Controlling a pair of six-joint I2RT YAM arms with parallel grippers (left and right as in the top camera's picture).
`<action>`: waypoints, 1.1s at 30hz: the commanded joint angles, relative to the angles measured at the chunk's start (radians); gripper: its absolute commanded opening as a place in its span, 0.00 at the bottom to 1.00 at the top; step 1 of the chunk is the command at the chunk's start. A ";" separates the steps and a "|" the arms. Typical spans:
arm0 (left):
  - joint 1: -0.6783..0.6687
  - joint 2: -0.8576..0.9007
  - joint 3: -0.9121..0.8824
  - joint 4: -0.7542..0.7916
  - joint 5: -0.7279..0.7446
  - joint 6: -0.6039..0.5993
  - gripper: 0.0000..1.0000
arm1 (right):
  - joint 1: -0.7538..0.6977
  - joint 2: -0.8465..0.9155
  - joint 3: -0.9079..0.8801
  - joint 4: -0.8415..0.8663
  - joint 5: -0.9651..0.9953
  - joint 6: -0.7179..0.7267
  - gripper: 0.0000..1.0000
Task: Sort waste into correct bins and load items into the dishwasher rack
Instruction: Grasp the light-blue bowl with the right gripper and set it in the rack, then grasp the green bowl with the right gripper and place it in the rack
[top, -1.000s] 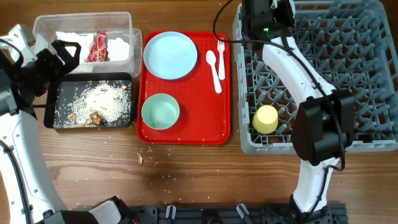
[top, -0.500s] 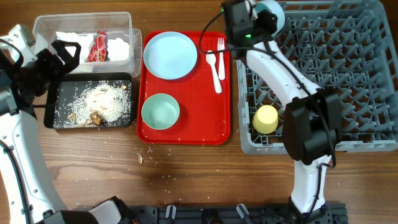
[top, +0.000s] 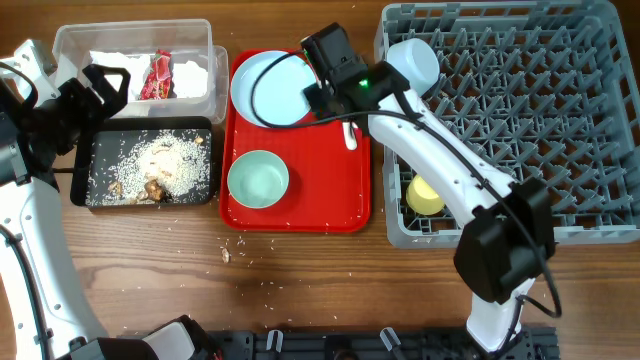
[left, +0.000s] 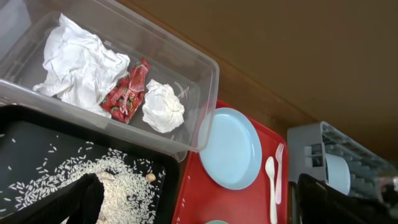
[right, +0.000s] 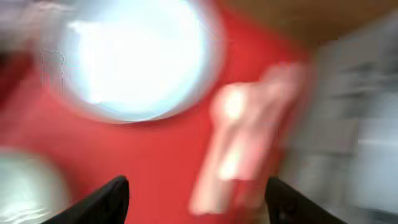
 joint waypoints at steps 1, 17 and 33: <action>0.003 -0.005 0.010 0.003 0.019 -0.009 1.00 | 0.044 0.052 -0.125 0.054 -0.454 0.225 0.70; 0.003 -0.005 0.010 0.003 0.019 -0.009 1.00 | -0.014 -0.166 -0.145 -0.103 -0.003 0.315 0.04; 0.003 -0.005 0.010 0.003 0.019 -0.009 1.00 | -0.066 -0.227 -0.205 -0.193 1.223 -0.020 0.05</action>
